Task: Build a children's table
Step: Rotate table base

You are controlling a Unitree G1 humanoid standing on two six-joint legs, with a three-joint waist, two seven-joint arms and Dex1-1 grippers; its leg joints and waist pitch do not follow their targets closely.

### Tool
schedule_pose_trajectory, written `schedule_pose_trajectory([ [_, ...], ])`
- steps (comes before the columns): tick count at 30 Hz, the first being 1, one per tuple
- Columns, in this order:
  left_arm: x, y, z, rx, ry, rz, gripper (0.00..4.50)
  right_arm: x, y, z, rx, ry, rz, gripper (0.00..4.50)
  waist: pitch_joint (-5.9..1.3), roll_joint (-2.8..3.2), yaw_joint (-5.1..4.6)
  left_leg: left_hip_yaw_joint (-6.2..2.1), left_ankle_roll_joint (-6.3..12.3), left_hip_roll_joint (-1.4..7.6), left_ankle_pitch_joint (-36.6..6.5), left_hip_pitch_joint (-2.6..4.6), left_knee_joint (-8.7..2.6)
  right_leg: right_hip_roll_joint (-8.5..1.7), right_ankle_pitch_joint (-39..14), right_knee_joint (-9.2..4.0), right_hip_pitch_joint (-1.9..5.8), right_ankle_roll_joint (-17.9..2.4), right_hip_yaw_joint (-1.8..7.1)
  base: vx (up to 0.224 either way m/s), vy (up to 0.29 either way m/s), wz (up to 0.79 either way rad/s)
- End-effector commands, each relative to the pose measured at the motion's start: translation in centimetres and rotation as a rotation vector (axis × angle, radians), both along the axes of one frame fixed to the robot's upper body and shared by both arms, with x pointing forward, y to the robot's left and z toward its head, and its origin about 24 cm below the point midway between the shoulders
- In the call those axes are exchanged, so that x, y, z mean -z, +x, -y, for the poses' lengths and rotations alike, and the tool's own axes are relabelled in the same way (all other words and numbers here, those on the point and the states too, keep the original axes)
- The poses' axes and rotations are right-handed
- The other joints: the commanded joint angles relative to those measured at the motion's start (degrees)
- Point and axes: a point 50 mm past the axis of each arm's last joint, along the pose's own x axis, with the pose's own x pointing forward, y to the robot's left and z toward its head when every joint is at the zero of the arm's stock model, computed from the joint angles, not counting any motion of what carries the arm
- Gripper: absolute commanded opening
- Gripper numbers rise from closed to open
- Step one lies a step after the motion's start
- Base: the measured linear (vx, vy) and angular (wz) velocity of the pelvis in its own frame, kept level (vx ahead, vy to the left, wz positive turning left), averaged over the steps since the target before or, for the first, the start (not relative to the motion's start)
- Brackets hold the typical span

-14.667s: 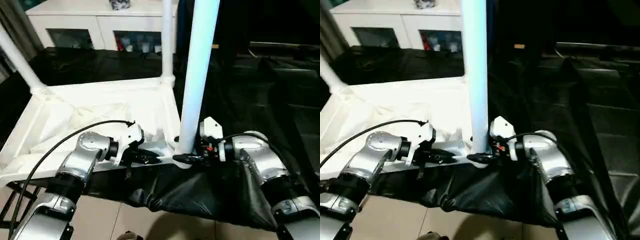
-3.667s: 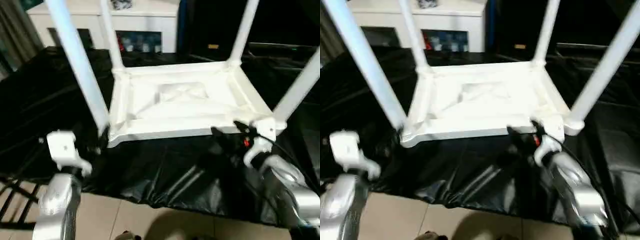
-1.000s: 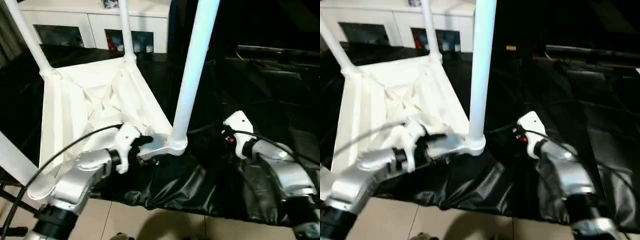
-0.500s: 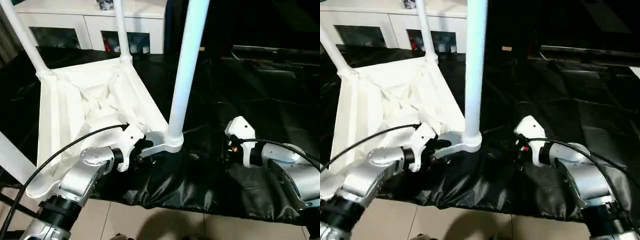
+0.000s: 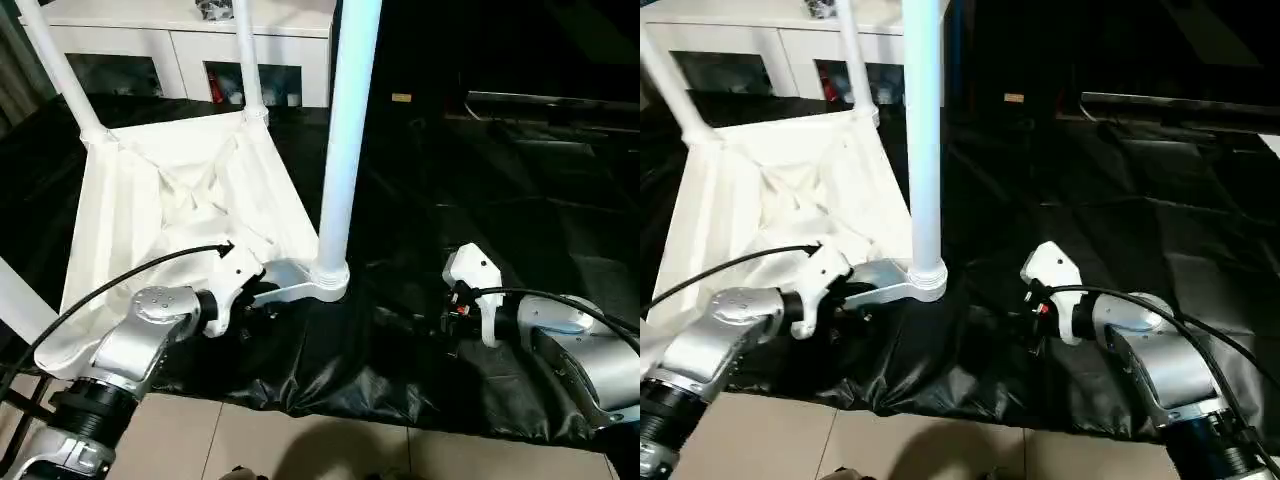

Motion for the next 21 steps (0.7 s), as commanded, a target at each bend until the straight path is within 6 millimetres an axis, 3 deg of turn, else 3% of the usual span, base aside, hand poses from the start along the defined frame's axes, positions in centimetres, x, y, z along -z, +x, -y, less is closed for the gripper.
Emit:
schedule_pose_trajectory([
  [1, -1.4, 0.9, -0.7, -0.009, 0.005, 0.074, 1.57, -0.2, -0.1, 0.0, -0.008, -0.008, 0.005, 4.50, -3.48, 0.14, 0.30, -1.41, -0.10, 1.90, -18.9, 0.63, -4.53, -3.13, -18.9, -5.10, 2.19, -10.6, 2.30, 0.000, 0.000, 0.00],
  [10, -2.1, 1.3, -1.0, 0.006, 0.007, 0.094, 0.99, 0.0, 0.1, -0.2, -0.010, -0.009, 0.002, 4.50, -3.56, 0.36, 1.11, -1.26, -0.21, 2.04, -17.5, 0.81, -4.51, -3.24, -16.5, -4.76, 2.24, -11.5, 2.44, 0.000, 0.000, 0.00],
  [18, -3.4, 1.2, -0.9, 0.090, 0.036, 0.145, 0.84, 0.1, 0.0, -0.1, -0.008, -0.011, -0.004, 4.50, -3.57, 0.47, 1.33, -1.31, -0.52, 2.03, -17.5, 0.79, -4.57, -3.24, -16.3, -4.66, 2.28, -11.3, 2.40, 0.000, 0.000, 0.00],
  [19, -3.5, 1.2, -0.8, 0.102, 0.034, 0.154, 0.84, 0.1, 0.0, -0.1, -0.007, -0.012, -0.003, 4.50, -3.58, 0.45, 1.35, -1.33, -0.57, 2.06, -17.6, 0.79, -4.59, -3.27, -16.2, -4.64, 2.30, -11.5, 2.41, 0.000, 0.000, 0.00],
  [21, -3.7, 1.4, -0.6, 0.081, 0.002, 0.159, 1.38, 0.1, 0.0, -0.1, -0.006, -0.011, -0.002, 4.50, -3.59, 0.43, 1.35, -1.26, -0.59, 2.03, -17.5, 0.83, -4.54, -3.26, -15.8, -4.62, 2.29, -11.7, 2.42, 0.000, 0.000, 0.00],
])
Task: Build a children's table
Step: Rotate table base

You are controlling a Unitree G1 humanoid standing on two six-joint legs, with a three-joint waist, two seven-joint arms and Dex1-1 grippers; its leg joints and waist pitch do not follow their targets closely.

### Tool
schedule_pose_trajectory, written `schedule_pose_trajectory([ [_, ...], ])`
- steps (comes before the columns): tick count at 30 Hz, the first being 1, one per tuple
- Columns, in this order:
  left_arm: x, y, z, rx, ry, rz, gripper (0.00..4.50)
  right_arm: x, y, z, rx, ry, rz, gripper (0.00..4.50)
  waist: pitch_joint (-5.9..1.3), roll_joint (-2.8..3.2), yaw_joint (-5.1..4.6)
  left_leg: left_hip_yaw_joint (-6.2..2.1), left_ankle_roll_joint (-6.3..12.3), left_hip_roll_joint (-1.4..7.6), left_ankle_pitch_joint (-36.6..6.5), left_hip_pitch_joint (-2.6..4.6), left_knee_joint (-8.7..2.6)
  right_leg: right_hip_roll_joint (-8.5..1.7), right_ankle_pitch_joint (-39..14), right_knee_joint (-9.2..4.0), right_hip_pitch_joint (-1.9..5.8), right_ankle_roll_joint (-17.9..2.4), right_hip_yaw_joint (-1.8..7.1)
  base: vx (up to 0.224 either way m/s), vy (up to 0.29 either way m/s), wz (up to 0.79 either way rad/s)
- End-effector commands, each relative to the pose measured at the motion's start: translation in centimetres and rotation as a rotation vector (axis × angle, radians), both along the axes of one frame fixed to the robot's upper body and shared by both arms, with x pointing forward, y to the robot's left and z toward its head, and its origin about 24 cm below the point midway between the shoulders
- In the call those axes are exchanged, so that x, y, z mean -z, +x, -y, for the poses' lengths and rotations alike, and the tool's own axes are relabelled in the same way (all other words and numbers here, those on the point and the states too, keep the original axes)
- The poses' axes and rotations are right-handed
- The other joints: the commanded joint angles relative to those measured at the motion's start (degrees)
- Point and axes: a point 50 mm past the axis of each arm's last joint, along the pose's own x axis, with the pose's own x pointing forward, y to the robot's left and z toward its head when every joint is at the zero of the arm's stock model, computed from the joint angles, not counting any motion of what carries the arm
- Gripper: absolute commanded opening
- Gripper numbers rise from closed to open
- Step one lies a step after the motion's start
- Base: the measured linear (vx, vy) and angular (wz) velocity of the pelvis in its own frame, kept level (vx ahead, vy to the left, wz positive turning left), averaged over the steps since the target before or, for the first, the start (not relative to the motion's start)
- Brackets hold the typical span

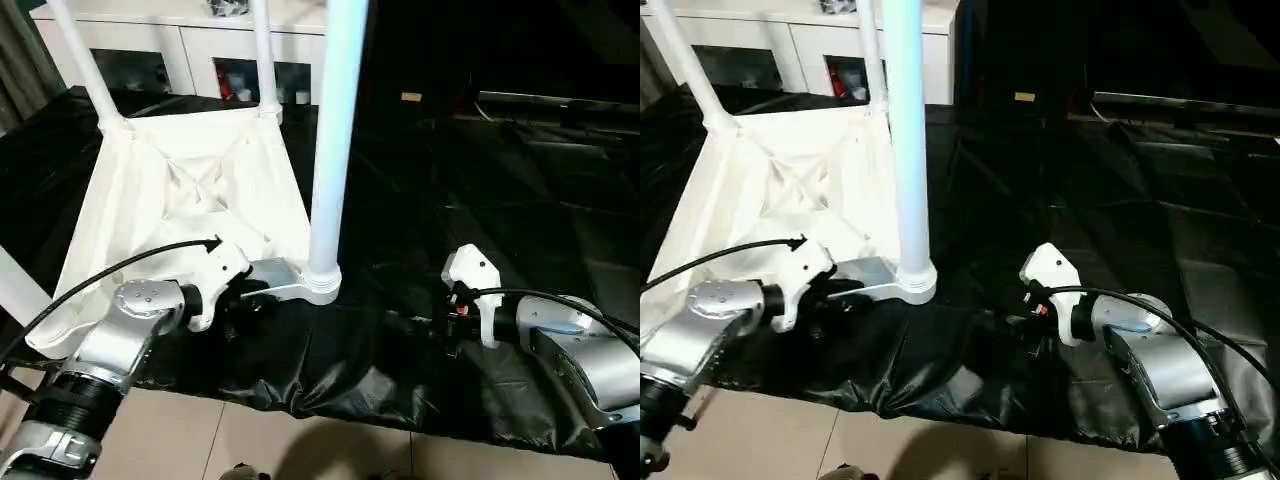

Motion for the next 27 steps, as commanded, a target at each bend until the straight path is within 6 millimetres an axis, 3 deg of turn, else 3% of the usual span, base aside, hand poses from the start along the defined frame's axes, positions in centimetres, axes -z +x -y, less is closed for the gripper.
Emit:
schedule_pose_trajectory([
  [1, -3.1, 1.2, 0.9, 0.044, -0.039, 0.139, 1.38, 0.0, 0.0, 0.0, -0.005, -0.006, 0.000, 4.50, -3.61, 0.51, 0.19, -1.27, -0.55, 2.03, -17.4, 0.95, -4.49, -3.25, -15.7, -4.59, 2.37, -11.5, 2.45, 0.000, 0.000, 0.00],
  [6, -3.8, 1.3, 0.9, 0.080, -0.026, 0.159, 1.87, 0.2, 0.0, 0.0, -0.006, -0.008, -0.004, 4.50, -3.48, 0.55, 0.55, -1.34, -0.75, 2.08, -18.2, 1.04, -4.60, -3.29, -16.7, -4.67, 2.37, -11.6, 2.38, 0.000, 0.000, 0.00],
  [12, -3.7, 1.6, 0.1, 0.099, 0.039, 0.172, 1.87, 0.2, -0.1, -0.1, -0.011, -0.007, -0.007, 4.50, -3.53, 0.37, 0.04, -1.42, -0.79, 1.78, -18.2, 0.83, -4.50, -3.26, -19.2, -4.90, 2.47, -9.8, 2.36, 0.000, 0.000, 0.00],
  [20, -2.6, 1.0, -0.2, 0.163, -0.057, 0.018, 1.87, 0.2, -0.1, -0.2, -0.018, -0.007, -0.009, 4.50, -3.65, 0.71, 0.23, -1.30, -1.11, 1.96, -18.2, 1.09, -4.57, -3.27, -15.9, -4.52, 2.33, -12.0, 2.42, 0.000, 0.000, 0.00],
  [27, -1.3, 1.6, -1.3, 0.153, 0.022, 0.000, 1.87, 0.2, -0.1, -0.2, -0.022, -0.008, -0.011, 4.50, -3.60, 0.60, 0.25, -1.41, -1.17, 1.97, -19.0, 1.12, -4.62, -3.43, -18.0, -4.78, 2.44, -10.8, 2.42, 0.000, 0.000, 0.00],
])
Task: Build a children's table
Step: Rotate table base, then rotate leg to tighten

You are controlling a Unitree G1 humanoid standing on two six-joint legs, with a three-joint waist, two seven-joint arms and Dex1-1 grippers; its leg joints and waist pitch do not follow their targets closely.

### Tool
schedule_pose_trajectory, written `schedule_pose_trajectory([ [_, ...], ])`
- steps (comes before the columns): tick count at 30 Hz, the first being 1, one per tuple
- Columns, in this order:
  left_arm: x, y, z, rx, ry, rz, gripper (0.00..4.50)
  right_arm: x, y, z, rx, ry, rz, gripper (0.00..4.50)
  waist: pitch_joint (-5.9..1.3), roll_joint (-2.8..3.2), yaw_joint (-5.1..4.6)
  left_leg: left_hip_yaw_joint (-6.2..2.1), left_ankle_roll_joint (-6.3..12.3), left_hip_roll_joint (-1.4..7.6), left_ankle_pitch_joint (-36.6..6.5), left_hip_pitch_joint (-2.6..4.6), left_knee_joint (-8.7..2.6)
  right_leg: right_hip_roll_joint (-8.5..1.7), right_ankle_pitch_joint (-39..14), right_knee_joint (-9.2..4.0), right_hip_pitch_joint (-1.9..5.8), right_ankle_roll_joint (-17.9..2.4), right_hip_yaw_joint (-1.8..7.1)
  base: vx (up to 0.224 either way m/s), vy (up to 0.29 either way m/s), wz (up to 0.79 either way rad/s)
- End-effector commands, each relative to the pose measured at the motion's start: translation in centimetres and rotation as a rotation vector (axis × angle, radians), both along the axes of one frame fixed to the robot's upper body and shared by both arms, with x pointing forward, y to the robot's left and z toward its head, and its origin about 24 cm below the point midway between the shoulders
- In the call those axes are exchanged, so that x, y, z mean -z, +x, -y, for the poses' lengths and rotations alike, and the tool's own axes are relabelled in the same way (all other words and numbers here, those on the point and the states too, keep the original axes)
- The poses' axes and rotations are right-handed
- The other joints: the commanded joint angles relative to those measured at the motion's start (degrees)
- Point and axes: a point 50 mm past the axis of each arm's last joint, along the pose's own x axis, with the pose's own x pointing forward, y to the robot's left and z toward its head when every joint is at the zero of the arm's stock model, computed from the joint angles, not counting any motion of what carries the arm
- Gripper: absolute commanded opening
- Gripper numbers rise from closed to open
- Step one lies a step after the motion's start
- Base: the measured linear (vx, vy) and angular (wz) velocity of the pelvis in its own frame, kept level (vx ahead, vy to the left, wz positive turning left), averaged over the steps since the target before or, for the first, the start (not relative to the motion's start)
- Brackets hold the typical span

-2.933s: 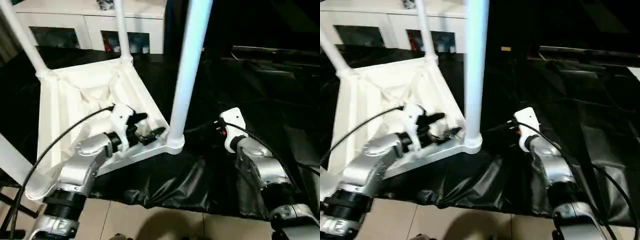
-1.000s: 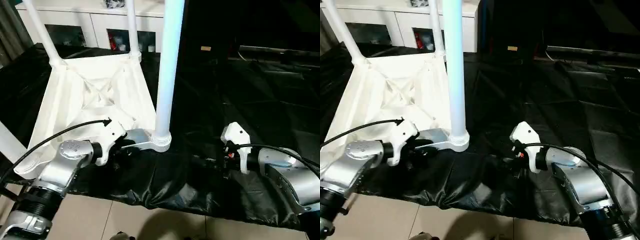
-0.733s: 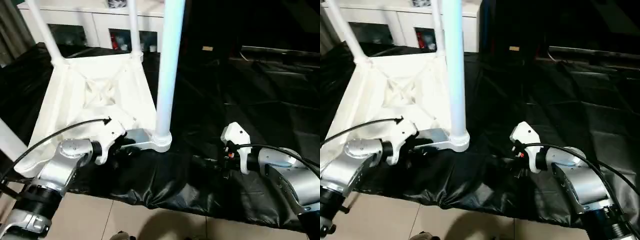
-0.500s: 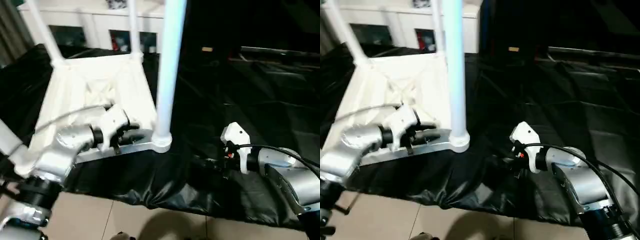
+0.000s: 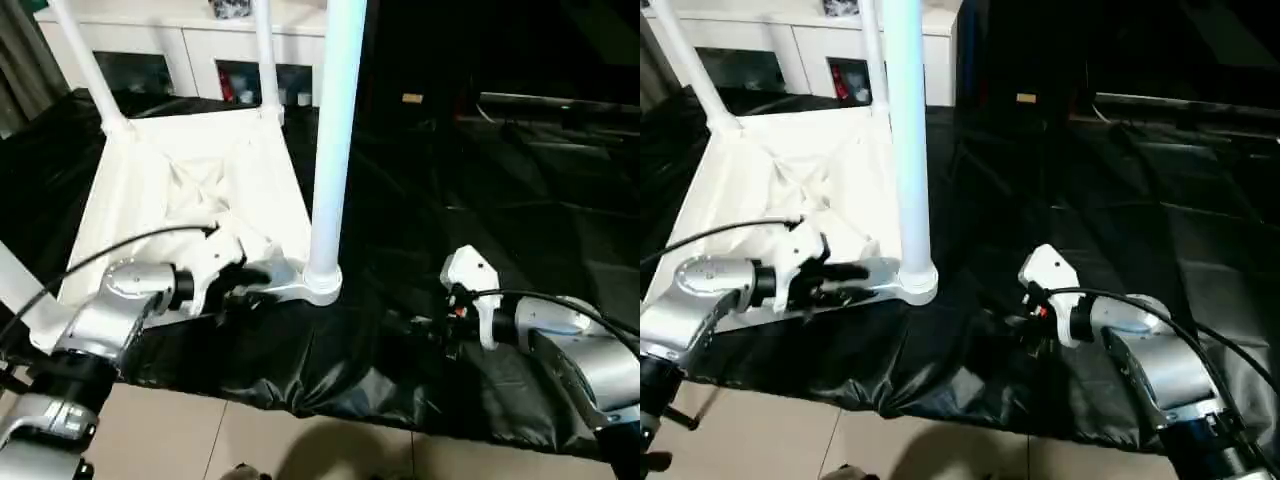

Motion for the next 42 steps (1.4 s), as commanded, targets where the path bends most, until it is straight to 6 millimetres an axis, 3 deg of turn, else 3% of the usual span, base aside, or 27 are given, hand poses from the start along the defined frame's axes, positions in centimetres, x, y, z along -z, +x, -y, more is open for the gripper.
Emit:
schedule_pose_trajectory([
  [1, -0.4, 0.6, -0.2, 0.011, 0.027, 0.018, 1.87, 0.1, 0.0, -0.1, -0.012, -0.008, -0.002, 4.50, -3.53, 0.47, 0.24, -1.41, -1.11, 1.92, -18.9, 0.96, -4.60, -3.43, -18.1, -4.84, 2.30, -10.8, 2.39, 0.000, 0.000, 0.00],
  [7, -0.2, 1.3, -0.9, 0.000, 0.053, 0.017, 1.87, 0.1, 0.0, -0.2, -0.019, -0.006, -0.003, 4.50, -3.56, 0.63, 0.31, -1.37, -1.09, 1.99, -18.4, 0.95, -4.62, -3.44, -16.1, -4.71, 2.33, -11.7, 2.41, 0.000, 0.000, 0.00],
  [13, 0.1, 1.4, -1.1, 0.020, 0.053, -0.009, 1.71, 0.1, -0.1, -0.2, -0.022, -0.005, -0.005, 4.50, -3.55, 0.58, 0.38, -1.45, -1.32, 2.06, -19.0, 0.95, -4.65, -3.70, -17.5, -4.73, 2.46, -11.8, 2.44, 0.000, 0.000, 0.00],
  [20, 0.2, 1.5, -1.3, 0.022, 0.022, -0.032, 0.99, 0.0, 0.0, -0.3, -0.029, 0.000, -0.003, 4.50, -3.51, 0.64, 0.46, -1.38, -1.30, 2.06, -19.3, 1.02, -4.65, -3.66, -17.4, -4.79, 2.38, -12.3, 2.42, 0.000, 0.000, 0.00],
  [32, 0.7, 1.1, -1.1, 0.038, -0.016, -0.073, 0.13, -0.2, 0.4, -1.1, -0.039, 0.025, 0.014, 4.50, -3.47, 0.37, 0.32, -1.47, -1.25, 2.17, -19.3, 0.98, -4.72, -3.84, -19.9, -4.93, 2.30, -11.5, 2.44, 0.000, 0.000, 0.00],
  [35, 0.3, 1.1, -0.2, 0.050, -0.070, -0.053, 0.02, -0.1, 1.4, -2.8, -0.013, 0.077, 0.051, 4.50, -3.61, 0.44, -0.05, -1.48, -1.57, 2.16, -18.6, 0.89, -4.69, -3.93, -18.3, -4.66, 2.23, -12.3, 2.44, 0.000, 0.000, 0.00],
  [39, 0.1, 0.7, 1.9, 0.092, -0.124, -0.018, 0.02, 0.2, 2.7, -4.4, 0.010, 0.068, 0.100, 4.50, -3.95, 0.20, -0.08, -1.09, -0.78, 2.26, -14.3, 0.75, -4.44, -3.86, -10.5, -3.81, 2.52, -14.6, 2.55, 0.000, 0.000, 0.00],
  [42, -0.1, 0.4, 3.2, 0.114, -0.173, -0.003, 0.02, 0.3, 3.8, -5.3, 0.034, 0.066, 0.119, 4.50, -3.89, 0.31, -0.14, -0.92, -0.72, 2.04, -13.5, 0.78, -4.31, -3.64, -10.8, -3.92, 2.43, -14.8, 2.49, 0.000, 0.000, 0.00],
])
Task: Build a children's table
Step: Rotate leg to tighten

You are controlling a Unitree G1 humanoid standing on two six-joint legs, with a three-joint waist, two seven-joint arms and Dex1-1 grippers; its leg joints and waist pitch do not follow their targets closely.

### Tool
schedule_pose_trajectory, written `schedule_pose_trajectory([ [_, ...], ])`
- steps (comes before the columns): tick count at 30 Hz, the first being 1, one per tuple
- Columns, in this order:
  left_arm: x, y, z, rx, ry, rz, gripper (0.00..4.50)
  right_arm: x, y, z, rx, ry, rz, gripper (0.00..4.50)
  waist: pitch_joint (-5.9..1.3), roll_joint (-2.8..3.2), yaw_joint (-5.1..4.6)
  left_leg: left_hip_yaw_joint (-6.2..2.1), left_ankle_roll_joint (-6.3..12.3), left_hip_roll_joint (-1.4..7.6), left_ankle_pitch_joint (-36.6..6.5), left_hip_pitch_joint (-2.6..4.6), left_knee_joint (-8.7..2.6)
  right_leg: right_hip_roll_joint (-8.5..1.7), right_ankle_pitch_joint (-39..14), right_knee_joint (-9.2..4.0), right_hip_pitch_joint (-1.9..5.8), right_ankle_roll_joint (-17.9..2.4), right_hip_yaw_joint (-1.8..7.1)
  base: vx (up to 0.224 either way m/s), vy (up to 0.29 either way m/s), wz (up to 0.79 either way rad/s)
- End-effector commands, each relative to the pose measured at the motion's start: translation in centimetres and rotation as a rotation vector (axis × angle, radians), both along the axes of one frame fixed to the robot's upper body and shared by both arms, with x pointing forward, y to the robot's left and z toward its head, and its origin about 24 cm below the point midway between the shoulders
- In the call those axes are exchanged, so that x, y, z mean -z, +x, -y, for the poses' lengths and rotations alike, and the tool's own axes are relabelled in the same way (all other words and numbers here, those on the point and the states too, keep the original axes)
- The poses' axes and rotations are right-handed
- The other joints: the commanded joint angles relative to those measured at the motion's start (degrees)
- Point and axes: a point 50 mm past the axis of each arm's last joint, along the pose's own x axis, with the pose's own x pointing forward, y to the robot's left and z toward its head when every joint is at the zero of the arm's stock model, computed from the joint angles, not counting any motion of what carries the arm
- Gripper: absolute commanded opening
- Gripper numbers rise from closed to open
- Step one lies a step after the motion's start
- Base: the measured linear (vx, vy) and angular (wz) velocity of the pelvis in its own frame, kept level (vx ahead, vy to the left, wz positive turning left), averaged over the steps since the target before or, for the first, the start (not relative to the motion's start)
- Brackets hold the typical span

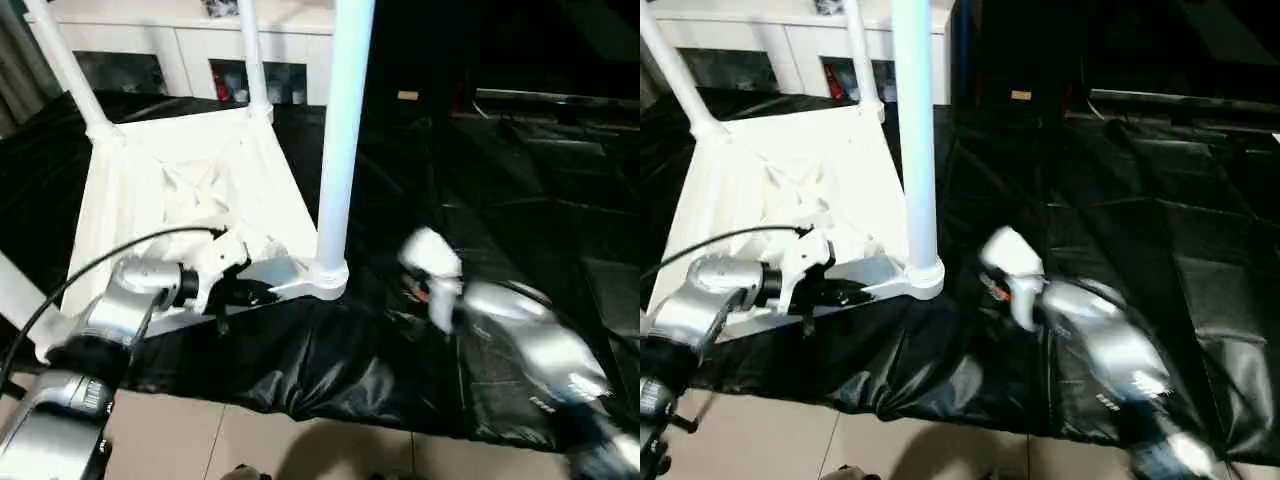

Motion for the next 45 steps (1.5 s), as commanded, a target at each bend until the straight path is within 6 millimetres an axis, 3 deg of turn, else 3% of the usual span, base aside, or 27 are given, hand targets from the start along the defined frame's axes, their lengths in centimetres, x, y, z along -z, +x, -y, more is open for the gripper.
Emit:
schedule_pose_trajectory([
  [1, -0.6, -0.1, 1.8, 0.023, -0.122, 0.024, 0.02, 0.0, 0.8, -0.6, -0.007, -0.031, 0.035, 4.50, -4.11, 0.10, 0.36, -1.02, -0.51, 2.19, -13.1, 1.05, -3.97, -3.70, -10.1, -3.70, 2.54, -14.9, 2.54, 0.000, 0.000, 0.00],
  [2, -0.6, -0.2, 1.8, 0.023, -0.121, 0.023, 0.02, 0.0, 0.8, -0.6, -0.010, -0.035, 0.038, 4.50, -4.07, -0.17, 0.37, -0.90, -0.25, 2.20, -13.1, 1.06, -4.00, -3.57, -9.9, -3.80, 2.51, -14.7, 2.56, 0.000, 0.000, 0.00],
  [6, -0.2, -0.3, 2.2, 0.019, -0.123, 0.015, 0.02, 0.0, 1.4, -1.3, -0.035, -0.047, 0.063, 4.50, -3.84, -0.17, 0.80, -1.06, -0.39, 2.13, -14.0, 0.90, -4.18, -3.68, -12.9, -3.92, 2.71, -13.1, 2.55, 0.000, 0.000, 0.00],
  [7, -0.2, -0.3, 2.3, 0.006, -0.132, 0.016, 0.02, 0.0, 1.5, -1.5, -0.038, -0.043, 0.062, 4.50, -3.85, -0.66, 0.78, -1.01, -0.29, 2.14, -13.9, 0.90, -4.22, -3.61, -13.2, -4.01, 2.71, -12.6, 2.58, 0.000, 0.000, 0.00],
  [8, -0.1, -0.4, 2.4, 0.000, -0.138, 0.016, 0.02, 0.1, 1.6, -1.6, -0.049, -0.046, 0.062, 4.50, -3.93, -0.52, 0.87, -1.06, -0.24, 2.13, -13.5, 0.89, -4.17, -3.69, -13.0, -3.84, 2.78, -12.6, 2.58, 0.000, 0.000, 0.00],
  [9, -0.1, -0.5, 2.5, -0.005, -0.139, 0.015, 0.02, 0.3, 1.6, -1.7, -0.060, -0.052, 0.063, 4.50, -3.93, -0.97, 0.80, -1.03, -0.02, 2.21, -13.2, 0.80, -4.14, -3.82, -13.2, -3.84, 2.79, -12.6, 2.59, 0.000, 0.000, 0.00],
  [10, -0.1, -0.6, 2.5, -0.007, -0.138, 0.014, 0.02, 0.4, 1.7, -1.8, -0.067, -0.056, 0.063, 4.50, -3.86, -0.71, 0.80, -1.02, 0.22, 2.17, -12.8, 0.75, -4.15, -3.74, -13.5, -3.92, 2.69, -12.6, 2.57, 0.000, 0.000, 0.00],
  [13, 0.1, -0.9, 2.4, -0.007, -0.117, 0.008, 0.02, 0.7, 1.8, -1.8, -0.082, -0.066, 0.064, 4.50, -3.91, -0.75, 0.66, -1.04, 0.38, 2.22, -12.5, 0.71, -4.10, -3.78, -13.5, -3.82, 2.68, -12.5, 2.59, 0.000, 0.000, 0.00],
  [18, 0.4, -1.3, 2.0, 0.003, -0.085, 0.005, 0.00, 0.9, 2.0, -1.8, -0.085, -0.038, 0.053, 4.01, -3.90, -0.73, 0.34, -0.99, 1.28, 2.09, -11.9, 0.58, -4.02, -3.64, -12.9, -3.80, 2.74, -12.7, 2.54, 0.000, 0.000, 0.00],
  [33, 0.4, -1.7, 1.4, -0.002, -0.069, -0.001, 0.00, 0.5, 2.5, -2.0, -0.096, 0.020, 0.068, 2.64, -3.94, -0.41, 0.25, -0.98, 1.22, 2.13, -12.5, 0.72, -4.08, -3.51, -11.8, -3.68, 2.75, -13.5, 2.46, 0.000, 0.000, 0.00],
  [45, 0.2, -1.7, 1.1, -0.008, -0.061, -0.002, 0.00, 1.1, 2.2, -2.2, -0.121, 0.007, 0.052, 2.08, -3.93, -0.37, 0.13, -1.00, 1.07, 2.13, -13.0, 0.76, -4.10, -3.51, -12.3, -3.74, 2.69, -13.6, 2.50, 0.000, 0.000, 0.00],
])
